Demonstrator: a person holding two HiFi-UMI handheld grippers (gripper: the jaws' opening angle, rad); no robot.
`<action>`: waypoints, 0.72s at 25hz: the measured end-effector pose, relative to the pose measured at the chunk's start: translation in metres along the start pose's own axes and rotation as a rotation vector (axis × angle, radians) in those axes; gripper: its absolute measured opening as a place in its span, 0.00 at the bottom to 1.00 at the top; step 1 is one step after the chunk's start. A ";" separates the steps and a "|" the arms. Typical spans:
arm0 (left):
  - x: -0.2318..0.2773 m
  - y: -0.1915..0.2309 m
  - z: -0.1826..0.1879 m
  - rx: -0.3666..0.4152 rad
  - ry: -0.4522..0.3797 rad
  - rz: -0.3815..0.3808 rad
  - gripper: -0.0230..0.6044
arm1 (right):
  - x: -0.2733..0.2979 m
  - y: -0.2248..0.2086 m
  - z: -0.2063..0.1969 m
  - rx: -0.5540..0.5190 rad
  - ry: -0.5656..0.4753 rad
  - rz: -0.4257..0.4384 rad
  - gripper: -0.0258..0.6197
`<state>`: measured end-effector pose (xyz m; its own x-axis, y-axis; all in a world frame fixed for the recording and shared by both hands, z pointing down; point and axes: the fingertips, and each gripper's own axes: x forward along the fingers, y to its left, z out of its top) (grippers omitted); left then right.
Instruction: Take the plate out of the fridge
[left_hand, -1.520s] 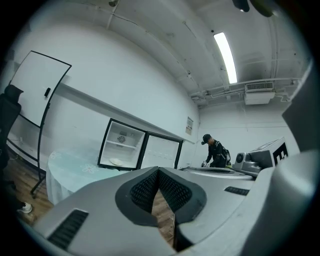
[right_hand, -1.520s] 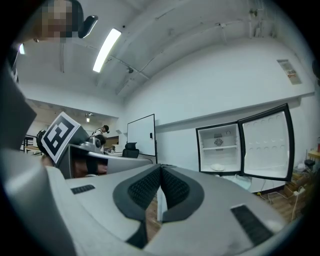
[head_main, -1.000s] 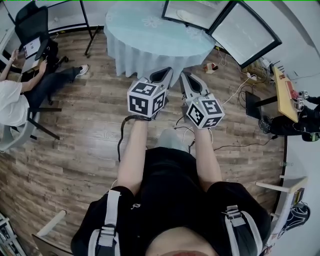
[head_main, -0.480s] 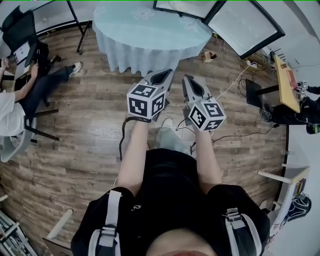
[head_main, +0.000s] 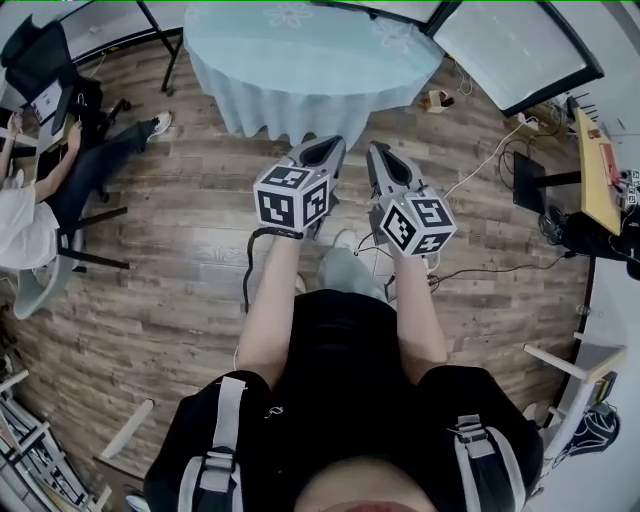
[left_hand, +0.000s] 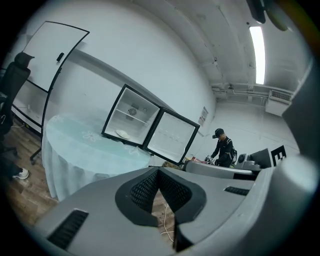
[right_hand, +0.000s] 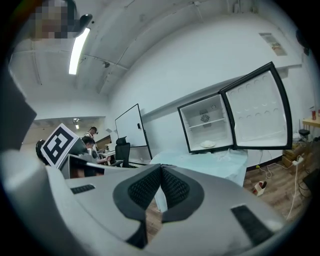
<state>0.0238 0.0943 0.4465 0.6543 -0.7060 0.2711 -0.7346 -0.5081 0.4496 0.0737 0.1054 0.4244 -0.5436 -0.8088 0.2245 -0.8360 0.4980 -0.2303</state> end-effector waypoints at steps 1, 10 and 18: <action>0.007 0.001 0.001 0.000 0.004 0.005 0.04 | 0.004 -0.006 0.001 0.005 0.000 0.005 0.05; 0.072 -0.001 0.027 0.001 0.003 0.036 0.04 | 0.038 -0.073 0.028 0.047 -0.011 0.041 0.04; 0.118 -0.009 0.065 -0.006 -0.063 0.079 0.04 | 0.051 -0.128 0.064 0.035 -0.029 0.071 0.04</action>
<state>0.0955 -0.0165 0.4193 0.5819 -0.7733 0.2518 -0.7820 -0.4470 0.4343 0.1580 -0.0195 0.4044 -0.5987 -0.7807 0.1788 -0.7919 0.5436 -0.2781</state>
